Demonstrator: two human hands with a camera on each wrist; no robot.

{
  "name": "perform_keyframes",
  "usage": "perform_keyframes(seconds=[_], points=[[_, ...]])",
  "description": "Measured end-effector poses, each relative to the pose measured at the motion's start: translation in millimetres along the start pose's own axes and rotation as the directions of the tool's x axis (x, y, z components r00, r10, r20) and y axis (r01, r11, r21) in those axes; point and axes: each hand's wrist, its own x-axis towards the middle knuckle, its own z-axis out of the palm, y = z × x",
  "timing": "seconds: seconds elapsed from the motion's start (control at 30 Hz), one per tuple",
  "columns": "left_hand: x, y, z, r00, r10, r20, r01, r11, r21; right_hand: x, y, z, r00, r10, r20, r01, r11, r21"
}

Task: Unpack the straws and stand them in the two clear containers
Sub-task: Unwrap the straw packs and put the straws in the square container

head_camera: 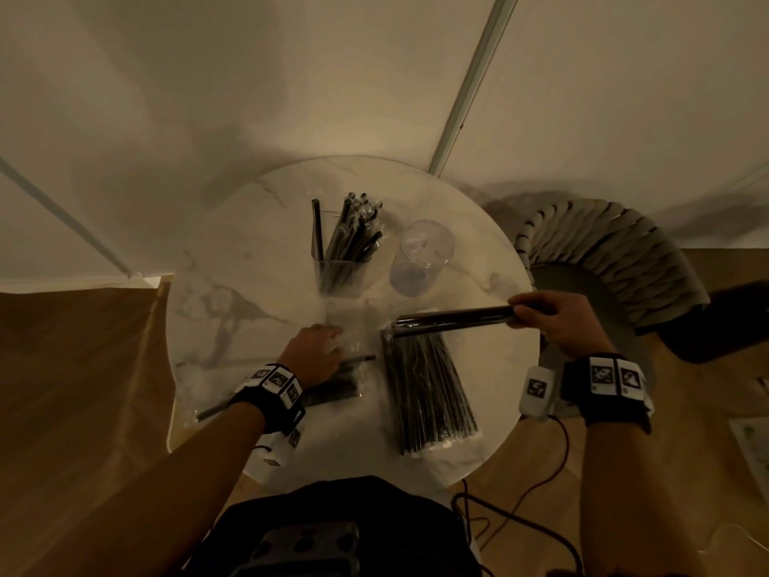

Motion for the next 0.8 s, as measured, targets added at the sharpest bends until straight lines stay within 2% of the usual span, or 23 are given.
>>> perform_keyframes(seconds=[0.1,0.17,0.2,0.27,0.33,0.4,0.47,0.6,0.8], points=[[-1.1,15.1,-6.6,0.982,0.011,-0.187,-0.055,0.972,-0.23,-6.5,-17.8,2.9,0.999,-0.041,-0.027,0.043,0.997,0.07],[-3.6,32.0,-16.8,0.975,-0.06,-0.215,-0.049,0.883,-0.467,-7.7,-27.0,12.3,0.997,-0.07,-0.03,0.072,0.993,0.098],[-4.4,40.1,-21.8,0.98,-0.102,-0.169,-0.024,0.788,-0.615,-7.6,-30.4,19.2,0.996,-0.081,-0.03,0.083,0.991,0.107],[-6.6,54.4,-32.1,0.987,-0.161,-0.02,0.06,0.476,-0.878,-8.9,-38.4,38.7,0.993,-0.115,-0.017,0.116,0.988,0.103],[-10.4,61.9,-40.9,0.975,-0.203,0.086,0.128,0.202,-0.971,-12.0,-47.6,61.8,0.984,-0.179,-0.004,0.179,0.982,0.057],[-14.9,64.8,-47.6,0.954,-0.275,0.119,0.135,0.041,-0.99,-16.5,-57.5,83.0,0.97,-0.243,-0.018,0.242,0.97,-0.032],[-19.3,64.6,-52.1,0.934,-0.338,0.118,0.12,-0.015,-0.993,-22.4,-66.3,101.0,0.956,-0.293,-0.032,0.288,0.952,-0.108],[-26.3,55.8,-55.1,0.917,-0.369,0.153,0.154,-0.027,-0.988,-33.4,-79.5,134.7,0.903,-0.428,-0.03,0.407,0.877,-0.256],[-30.6,32.7,-64.1,0.896,-0.405,0.181,0.163,-0.08,-0.983,-43.0,-92.4,155.1,0.9,-0.419,0.124,0.437,0.864,-0.251]])
